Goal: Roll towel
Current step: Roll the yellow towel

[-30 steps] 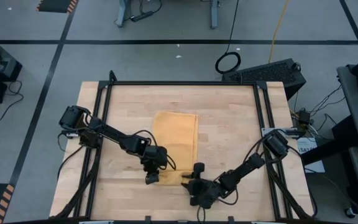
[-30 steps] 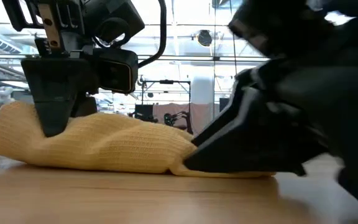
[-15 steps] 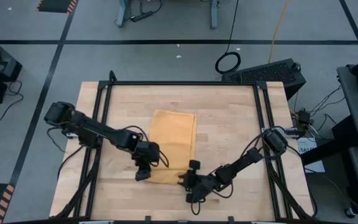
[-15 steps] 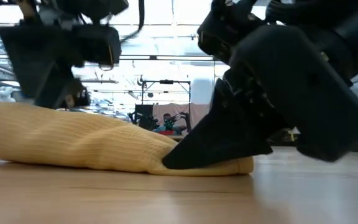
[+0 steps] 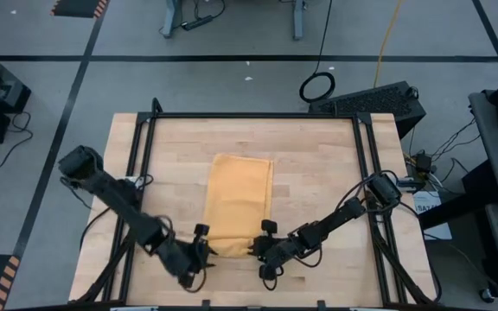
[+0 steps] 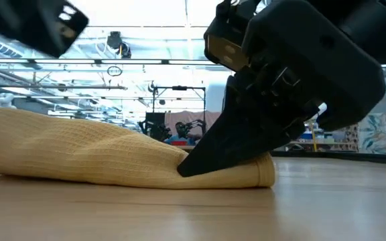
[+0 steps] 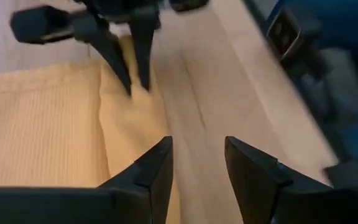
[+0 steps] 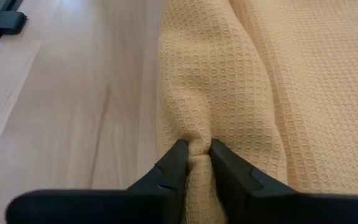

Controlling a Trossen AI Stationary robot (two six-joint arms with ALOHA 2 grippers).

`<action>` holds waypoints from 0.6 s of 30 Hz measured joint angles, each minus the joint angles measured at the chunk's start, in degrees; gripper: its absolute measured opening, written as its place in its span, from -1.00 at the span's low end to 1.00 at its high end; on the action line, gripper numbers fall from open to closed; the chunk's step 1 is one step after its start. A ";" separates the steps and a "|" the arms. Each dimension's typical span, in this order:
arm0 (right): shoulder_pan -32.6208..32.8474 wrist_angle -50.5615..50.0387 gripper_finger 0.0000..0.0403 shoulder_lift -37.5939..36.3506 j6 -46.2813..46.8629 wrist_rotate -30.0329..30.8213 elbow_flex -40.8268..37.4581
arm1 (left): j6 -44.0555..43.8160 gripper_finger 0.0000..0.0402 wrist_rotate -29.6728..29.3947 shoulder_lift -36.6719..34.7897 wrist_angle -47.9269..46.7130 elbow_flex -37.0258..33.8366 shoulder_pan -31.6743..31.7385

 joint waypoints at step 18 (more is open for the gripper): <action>-2.14 -0.32 -0.78 -0.83 1.14 -4.40 0.00 | -2.59 0.52 -13.85 15.56 -2.72 0.04 -4.04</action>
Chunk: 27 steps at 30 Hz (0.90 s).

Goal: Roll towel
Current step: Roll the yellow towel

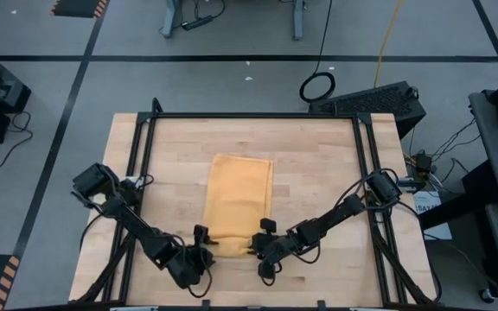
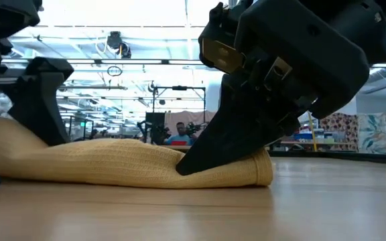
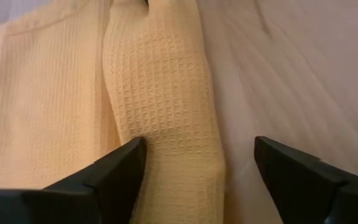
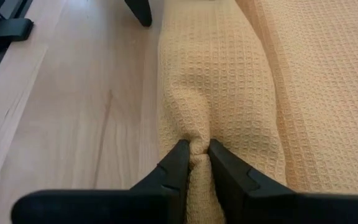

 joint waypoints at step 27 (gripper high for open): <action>11.40 -10.12 0.23 -13.13 -17.75 9.31 -0.10 | -8.02 -0.83 24.05 -8.64 -4.03 -0.28 11.62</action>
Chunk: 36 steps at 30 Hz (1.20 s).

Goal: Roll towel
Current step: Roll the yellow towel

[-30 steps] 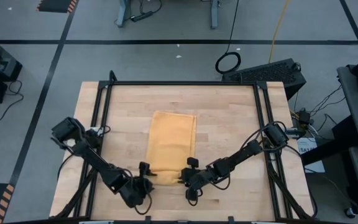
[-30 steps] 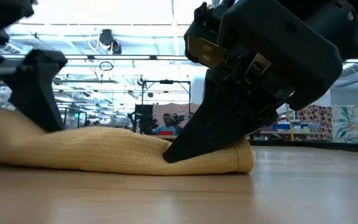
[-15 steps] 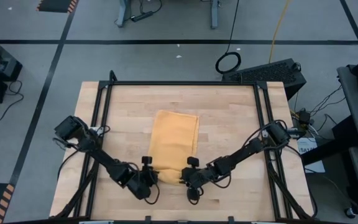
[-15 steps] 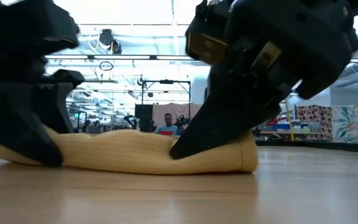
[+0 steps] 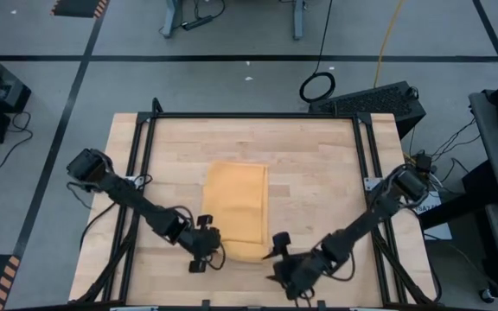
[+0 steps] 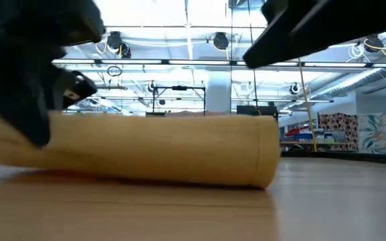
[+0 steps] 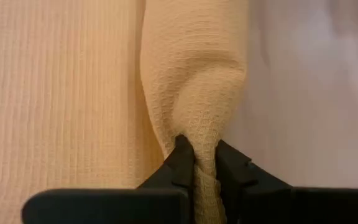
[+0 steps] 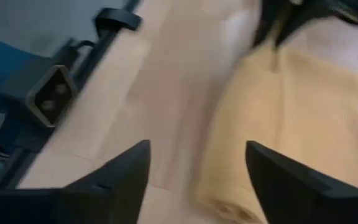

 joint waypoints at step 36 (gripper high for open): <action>-9.61 9.66 -0.65 11.97 11.56 -9.59 0.23 | -11.66 -0.80 17.04 -1.45 -5.33 0.13 7.38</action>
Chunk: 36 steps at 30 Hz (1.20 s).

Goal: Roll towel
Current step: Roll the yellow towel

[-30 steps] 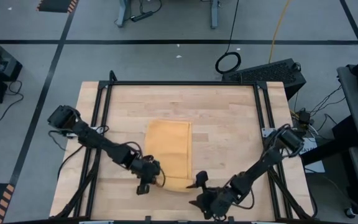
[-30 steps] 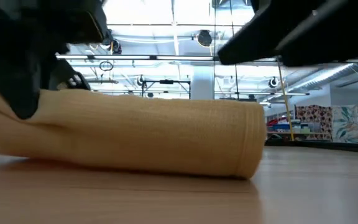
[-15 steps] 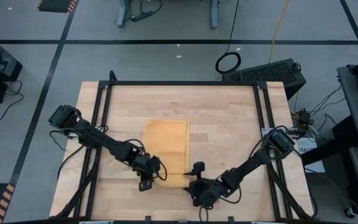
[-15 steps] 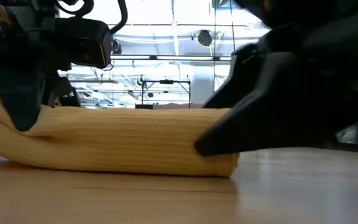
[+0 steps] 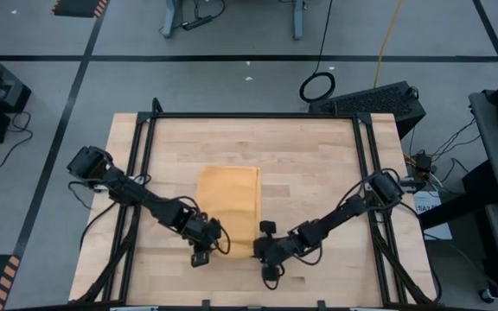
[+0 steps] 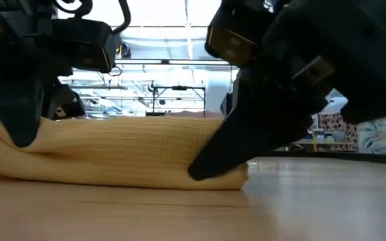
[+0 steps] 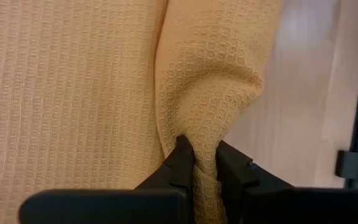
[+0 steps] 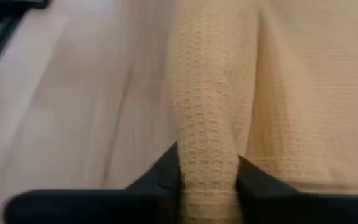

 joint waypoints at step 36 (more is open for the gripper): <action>-5.22 -0.76 -0.88 -0.02 29.76 -23.49 0.02 | 28.32 0.21 -48.43 6.76 17.48 0.00 -26.95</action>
